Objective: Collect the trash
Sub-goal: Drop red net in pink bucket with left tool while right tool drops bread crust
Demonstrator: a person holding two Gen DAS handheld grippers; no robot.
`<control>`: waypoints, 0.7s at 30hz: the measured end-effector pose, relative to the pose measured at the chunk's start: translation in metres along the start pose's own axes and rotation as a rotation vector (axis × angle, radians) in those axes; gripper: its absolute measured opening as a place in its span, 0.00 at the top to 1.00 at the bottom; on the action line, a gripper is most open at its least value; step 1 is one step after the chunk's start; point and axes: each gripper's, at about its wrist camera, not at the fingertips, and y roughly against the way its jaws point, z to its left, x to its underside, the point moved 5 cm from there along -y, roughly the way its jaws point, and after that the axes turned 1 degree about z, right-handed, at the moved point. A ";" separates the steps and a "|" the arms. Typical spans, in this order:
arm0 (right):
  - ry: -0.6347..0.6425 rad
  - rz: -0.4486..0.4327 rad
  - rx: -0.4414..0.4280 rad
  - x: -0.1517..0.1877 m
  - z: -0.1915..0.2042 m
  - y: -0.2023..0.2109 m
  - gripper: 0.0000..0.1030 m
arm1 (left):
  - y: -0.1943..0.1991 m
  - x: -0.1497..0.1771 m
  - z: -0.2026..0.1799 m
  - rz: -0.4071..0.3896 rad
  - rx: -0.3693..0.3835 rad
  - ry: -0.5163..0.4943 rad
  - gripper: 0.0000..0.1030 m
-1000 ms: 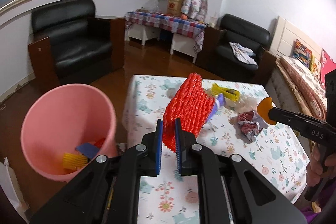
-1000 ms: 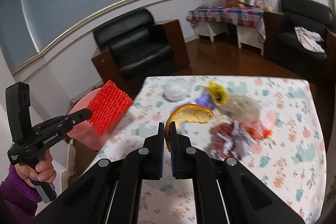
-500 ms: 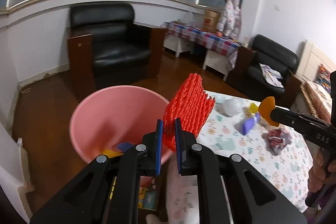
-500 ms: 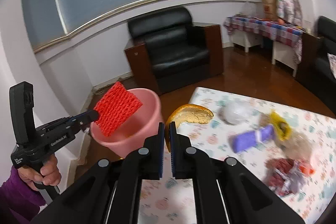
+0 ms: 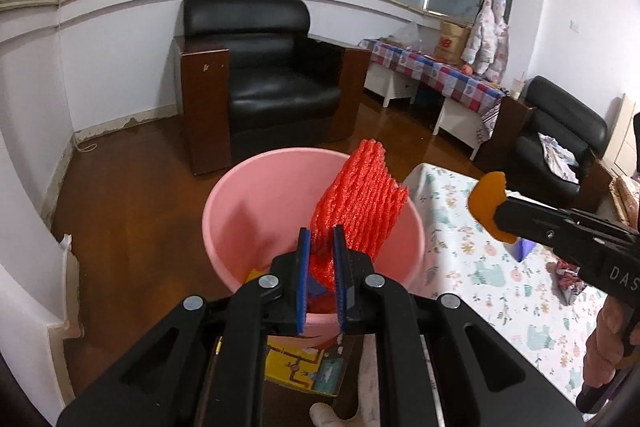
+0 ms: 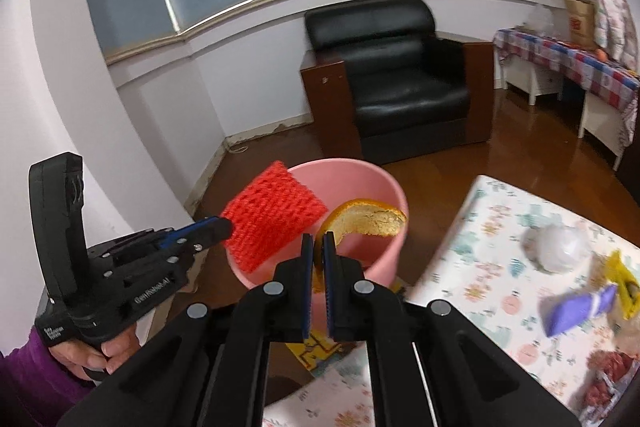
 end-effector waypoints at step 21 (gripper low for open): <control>0.016 0.063 -0.030 0.007 0.010 -0.053 0.72 | -0.019 0.002 0.013 0.039 -0.046 0.052 0.74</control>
